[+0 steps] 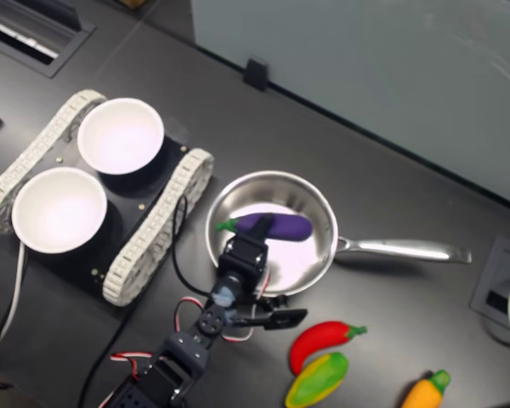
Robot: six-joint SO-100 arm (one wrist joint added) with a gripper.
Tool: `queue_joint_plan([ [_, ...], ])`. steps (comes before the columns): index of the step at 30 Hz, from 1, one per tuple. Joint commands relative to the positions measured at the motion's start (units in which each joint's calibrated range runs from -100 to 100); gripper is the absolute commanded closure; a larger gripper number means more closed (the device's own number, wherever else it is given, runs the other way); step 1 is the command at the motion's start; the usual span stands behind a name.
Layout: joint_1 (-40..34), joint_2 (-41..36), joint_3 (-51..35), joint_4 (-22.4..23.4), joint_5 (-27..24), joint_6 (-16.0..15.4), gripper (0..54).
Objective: Pick up the brinjal and place them in the pan
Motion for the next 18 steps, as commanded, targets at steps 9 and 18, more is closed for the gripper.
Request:
queue_joint_plan([
  [9, -2.4, -4.3, 4.1, -8.0, 0.7, 1.9, 53.4],
  [18, -2.3, -4.2, 5.0, -8.3, 0.9, 1.9, 53.4],
])
